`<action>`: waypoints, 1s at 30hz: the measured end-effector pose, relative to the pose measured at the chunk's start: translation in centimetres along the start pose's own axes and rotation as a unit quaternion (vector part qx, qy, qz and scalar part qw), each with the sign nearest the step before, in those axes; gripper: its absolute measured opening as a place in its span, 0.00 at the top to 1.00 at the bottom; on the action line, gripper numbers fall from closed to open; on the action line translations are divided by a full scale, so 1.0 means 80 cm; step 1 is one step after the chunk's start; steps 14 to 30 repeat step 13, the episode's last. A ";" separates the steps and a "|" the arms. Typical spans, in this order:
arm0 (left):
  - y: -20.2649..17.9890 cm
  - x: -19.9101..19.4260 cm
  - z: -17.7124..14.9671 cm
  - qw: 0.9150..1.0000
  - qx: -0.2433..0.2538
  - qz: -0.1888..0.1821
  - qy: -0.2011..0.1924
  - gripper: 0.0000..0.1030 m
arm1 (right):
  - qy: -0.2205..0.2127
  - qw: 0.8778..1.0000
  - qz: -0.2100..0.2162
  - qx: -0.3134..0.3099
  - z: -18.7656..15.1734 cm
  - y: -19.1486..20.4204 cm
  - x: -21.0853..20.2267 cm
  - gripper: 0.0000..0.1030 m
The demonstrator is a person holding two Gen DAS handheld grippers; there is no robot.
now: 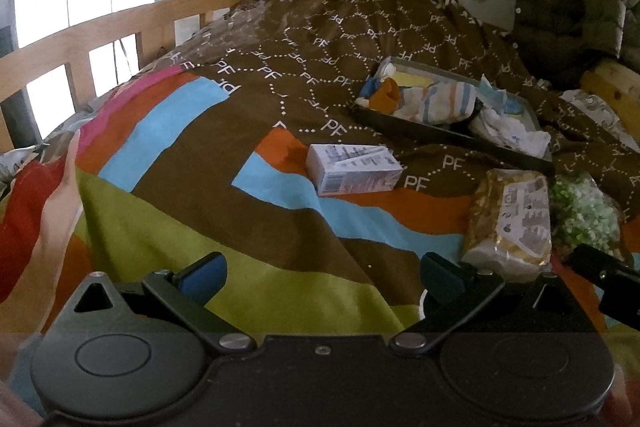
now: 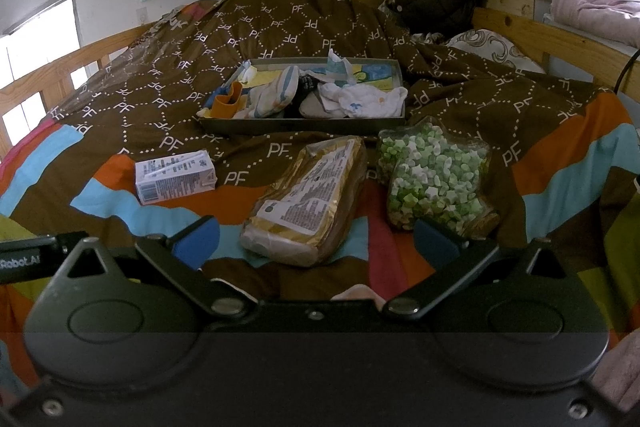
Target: Organize soft objects
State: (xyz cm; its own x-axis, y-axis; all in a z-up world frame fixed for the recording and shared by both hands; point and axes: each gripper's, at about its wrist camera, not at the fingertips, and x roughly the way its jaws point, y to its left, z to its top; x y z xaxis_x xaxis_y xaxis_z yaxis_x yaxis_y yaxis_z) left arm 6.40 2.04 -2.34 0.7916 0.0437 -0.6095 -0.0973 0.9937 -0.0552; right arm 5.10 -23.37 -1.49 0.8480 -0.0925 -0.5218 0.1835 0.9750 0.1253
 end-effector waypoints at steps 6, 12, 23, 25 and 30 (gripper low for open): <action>0.000 0.000 0.000 1.000 0.002 0.001 0.000 0.01 | 0.001 1.000 0.000 0.000 -0.001 -0.001 0.000 0.00; 0.000 0.000 0.000 1.000 0.005 -0.003 0.000 0.01 | 0.001 1.000 0.000 0.000 -0.001 0.000 -0.001 0.00; 0.001 0.001 0.001 1.000 0.006 -0.003 0.001 0.01 | 0.001 1.000 0.000 0.000 -0.001 0.000 -0.001 0.00; 0.001 0.001 0.001 1.000 0.006 -0.003 0.001 0.01 | 0.001 1.000 0.000 0.000 -0.001 0.000 -0.001 0.00; 0.001 0.001 0.001 1.000 0.006 -0.003 0.001 0.01 | 0.001 1.000 0.000 0.000 -0.001 0.000 -0.001 0.00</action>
